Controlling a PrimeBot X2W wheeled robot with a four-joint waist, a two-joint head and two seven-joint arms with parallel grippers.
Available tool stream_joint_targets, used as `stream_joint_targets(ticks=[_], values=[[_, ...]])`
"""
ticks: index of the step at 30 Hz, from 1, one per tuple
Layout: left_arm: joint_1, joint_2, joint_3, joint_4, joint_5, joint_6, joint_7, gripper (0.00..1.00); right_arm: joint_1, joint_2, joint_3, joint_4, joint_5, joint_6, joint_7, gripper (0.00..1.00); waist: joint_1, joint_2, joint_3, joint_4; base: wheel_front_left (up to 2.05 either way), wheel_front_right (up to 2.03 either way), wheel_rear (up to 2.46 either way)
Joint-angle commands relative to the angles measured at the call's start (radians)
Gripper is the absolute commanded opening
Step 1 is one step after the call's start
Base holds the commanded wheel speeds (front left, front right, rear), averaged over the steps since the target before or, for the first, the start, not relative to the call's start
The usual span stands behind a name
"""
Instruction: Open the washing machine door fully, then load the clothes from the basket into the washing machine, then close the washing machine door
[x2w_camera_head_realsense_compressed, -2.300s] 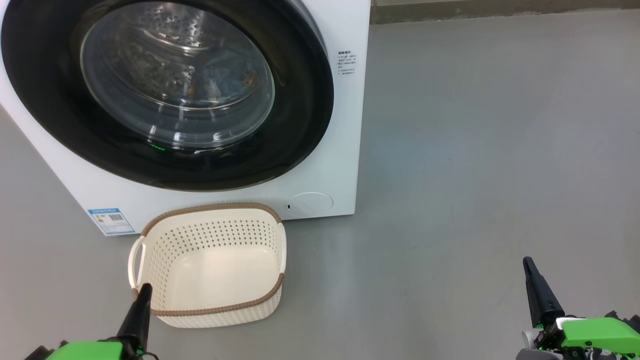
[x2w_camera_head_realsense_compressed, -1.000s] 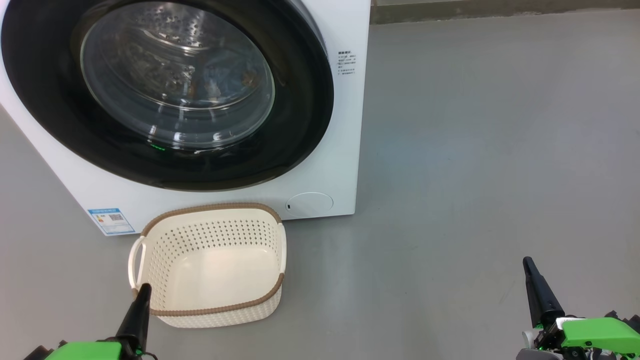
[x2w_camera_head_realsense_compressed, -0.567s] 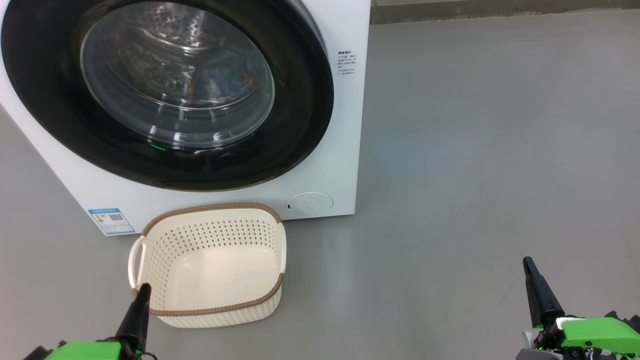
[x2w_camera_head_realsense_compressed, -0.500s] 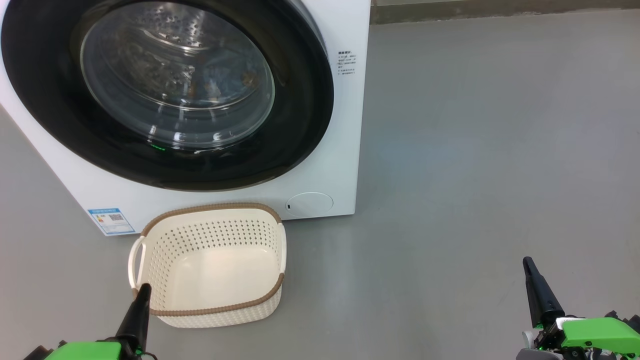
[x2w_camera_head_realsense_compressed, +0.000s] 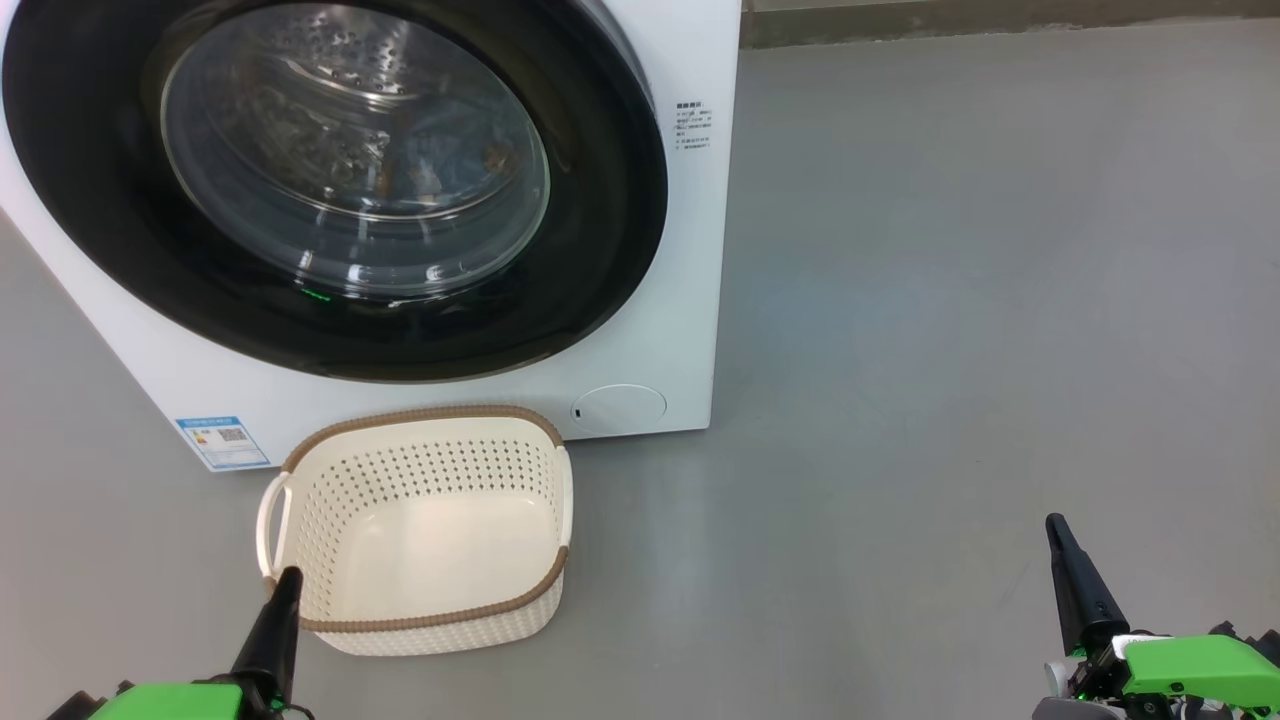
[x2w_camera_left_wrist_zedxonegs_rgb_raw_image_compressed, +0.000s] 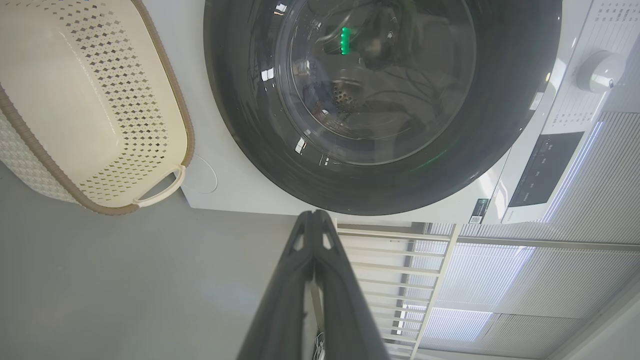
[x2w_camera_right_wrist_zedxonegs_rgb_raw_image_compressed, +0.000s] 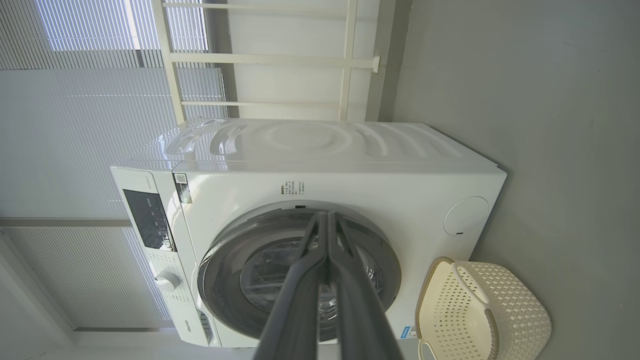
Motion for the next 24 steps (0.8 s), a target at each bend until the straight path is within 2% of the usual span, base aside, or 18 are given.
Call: stream_joint_targets(ticks=[1,24], values=[[-0.042,0.014,0.034,-0.019,-0.004,-0.010,0.003,0.00,-0.040,-0.005,0.023,-0.024,0.009,-0.001,0.004,0.00,0.0000,0.0000,0.000,0.000,0.00,0.00,0.00],[-0.042,0.012,0.036,-0.019,-0.003,-0.010,0.005,0.00,-0.040,-0.005,0.023,-0.024,0.009,-0.001,0.003,0.00,0.0000,0.0000,0.000,0.000,0.00,0.00,0.00]])
